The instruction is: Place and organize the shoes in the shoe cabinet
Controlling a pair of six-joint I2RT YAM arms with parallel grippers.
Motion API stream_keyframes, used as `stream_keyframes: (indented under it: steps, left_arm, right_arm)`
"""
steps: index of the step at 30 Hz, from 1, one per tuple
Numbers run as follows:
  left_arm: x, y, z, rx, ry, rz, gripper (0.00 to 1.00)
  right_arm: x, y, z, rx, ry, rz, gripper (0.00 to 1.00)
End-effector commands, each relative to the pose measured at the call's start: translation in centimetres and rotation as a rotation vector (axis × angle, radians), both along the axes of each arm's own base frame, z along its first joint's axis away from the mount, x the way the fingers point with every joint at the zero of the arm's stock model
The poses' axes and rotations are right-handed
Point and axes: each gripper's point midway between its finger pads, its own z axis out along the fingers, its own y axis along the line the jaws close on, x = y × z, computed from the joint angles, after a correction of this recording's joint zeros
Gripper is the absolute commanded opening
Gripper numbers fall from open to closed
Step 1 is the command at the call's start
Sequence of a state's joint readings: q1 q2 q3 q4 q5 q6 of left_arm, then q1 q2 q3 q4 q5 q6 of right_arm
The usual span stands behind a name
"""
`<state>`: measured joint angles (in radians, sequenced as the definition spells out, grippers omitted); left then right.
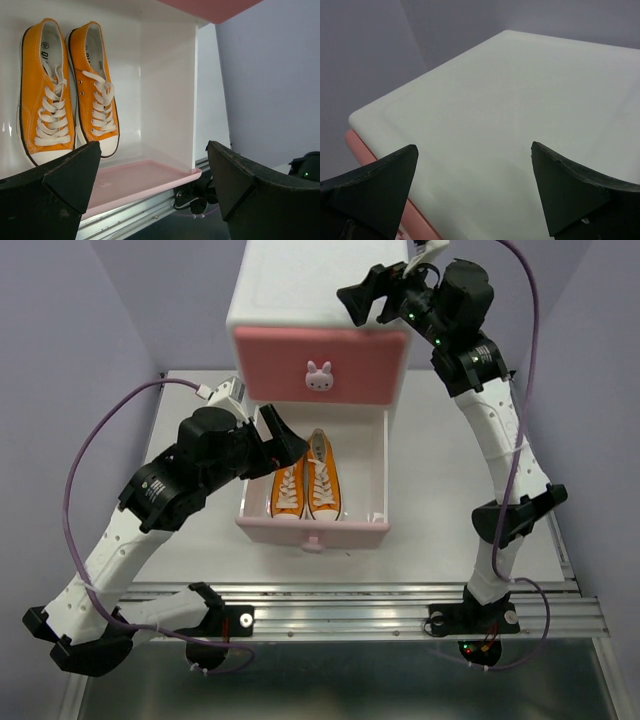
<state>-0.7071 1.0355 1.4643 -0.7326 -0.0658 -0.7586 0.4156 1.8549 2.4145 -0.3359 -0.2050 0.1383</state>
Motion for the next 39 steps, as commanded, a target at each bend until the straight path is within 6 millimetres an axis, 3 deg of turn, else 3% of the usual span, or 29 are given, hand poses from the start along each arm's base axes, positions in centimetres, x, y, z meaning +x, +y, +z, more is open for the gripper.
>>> stream_keyframes:
  steps: [1, 3, 8, 11, 14, 18, 20, 22, 28, 32, 36, 39]
  left_arm:
    - [-1.3, -1.1, 1.8, -0.040, -0.024, -0.082, 0.99]
    - [-1.8, -1.5, 1.8, -0.047, -0.016, -0.096, 0.99]
    - [-3.4, -3.7, 2.2, -0.031, -0.028, -0.179, 0.99]
    - [-3.8, -6.0, 2.2, 0.000, -0.037, -0.230, 0.99]
    - [-6.1, -10.0, 2.0, -0.001, -0.033, -0.337, 0.99]
    - [-8.3, -12.6, 2.4, -0.037, -0.017, -0.394, 0.99]
    - [-10.5, -13.5, 2.3, -0.034, -0.005, -0.447, 0.99]
    - [-12.2, -13.7, 1.1, -0.014, 0.042, -0.468, 0.99]
    - [-16.9, -12.1, -5.7, 0.110, 0.196, -0.451, 0.99]
    - [-19.0, -11.2, -7.3, 0.147, 0.233, -0.438, 0.99]
    - [-21.5, -11.5, -9.0, 0.174, 0.285, -0.475, 0.99]
    - [-21.9, -10.8, -10.5, 0.184, 0.331, -0.430, 0.98]
  right_arm:
    - [0.2, 1.5, 0.3, -0.009, -0.031, 0.023, 1.00]
    - [0.8, 2.7, -1.9, -0.078, -0.004, 0.011, 1.00]
    - [2.3, 2.3, -7.0, -0.166, 0.128, -0.041, 1.00]
    - [2.3, 2.1, -8.6, -0.191, 0.175, -0.049, 1.00]
    - [2.2, 2.0, -10.2, -0.217, 0.207, -0.053, 1.00]
    - [2.1, 1.4, -10.8, -0.236, 0.223, -0.075, 1.00]
    - [2.0, 1.3, -11.4, -0.245, 0.237, -0.076, 1.00]
    - [1.8, 1.2, -11.8, -0.252, 0.251, -0.078, 1.00]
    - [1.7, 0.6, -14.0, -0.314, 0.275, -0.092, 1.00]
    - [1.8, 0.6, -15.3, -0.327, 0.291, -0.093, 1.00]
    - [2.1, 0.5, -16.1, -0.338, 0.304, -0.103, 1.00]
    - [2.3, 0.2, -16.3, -0.346, 0.299, -0.121, 1.00]
